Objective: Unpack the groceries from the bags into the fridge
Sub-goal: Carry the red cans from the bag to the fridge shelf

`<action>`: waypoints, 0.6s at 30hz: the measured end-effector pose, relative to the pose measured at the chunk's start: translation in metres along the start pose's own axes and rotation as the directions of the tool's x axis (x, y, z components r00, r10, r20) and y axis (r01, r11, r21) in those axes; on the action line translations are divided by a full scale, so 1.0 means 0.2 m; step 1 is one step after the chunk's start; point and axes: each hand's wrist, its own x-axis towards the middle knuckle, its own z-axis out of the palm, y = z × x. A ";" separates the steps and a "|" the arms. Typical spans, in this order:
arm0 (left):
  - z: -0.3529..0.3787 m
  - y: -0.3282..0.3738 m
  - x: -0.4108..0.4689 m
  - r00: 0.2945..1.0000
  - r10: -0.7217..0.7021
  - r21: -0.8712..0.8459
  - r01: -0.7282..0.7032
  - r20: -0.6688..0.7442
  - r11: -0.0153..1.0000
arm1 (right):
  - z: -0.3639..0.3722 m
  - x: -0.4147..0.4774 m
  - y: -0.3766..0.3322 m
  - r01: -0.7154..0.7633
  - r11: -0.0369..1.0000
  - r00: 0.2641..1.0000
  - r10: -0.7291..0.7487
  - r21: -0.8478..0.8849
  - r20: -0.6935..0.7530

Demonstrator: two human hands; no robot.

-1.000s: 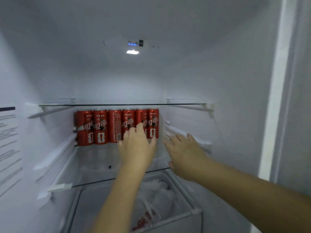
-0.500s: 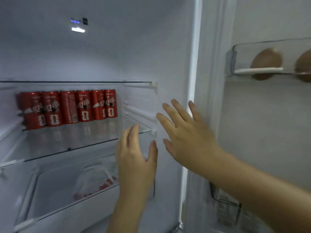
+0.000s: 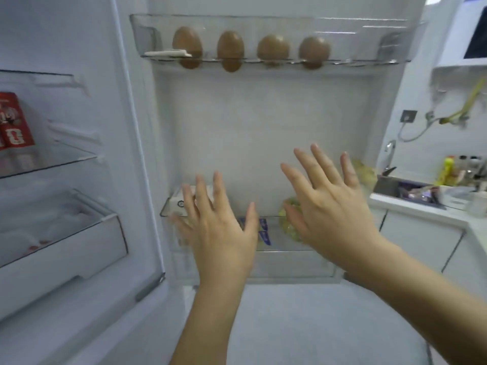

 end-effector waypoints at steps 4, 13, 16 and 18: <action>0.14 0.26 -0.21 0.993 0.046 0.038 -0.050 0.112 0.998 | -0.05 -0.29 0.30 -0.141 0.988 0.986 0.147 -0.067 0.082; 0.42 0.88 -0.71 0.912 0.218 -0.046 -0.216 0.346 0.975 | -0.22 -0.91 0.84 -0.406 0.873 0.882 0.452 -0.270 0.135; 0.51 1.08 -0.86 0.859 0.301 -0.099 -0.286 0.414 0.953 | -0.27 -1.11 0.99 -0.489 0.806 0.819 0.556 -0.333 0.141; 0.57 1.21 -0.96 0.813 0.356 -0.145 -0.326 0.461 0.934 | -0.31 -1.24 1.09 -0.537 0.745 0.765 0.628 -0.395 0.143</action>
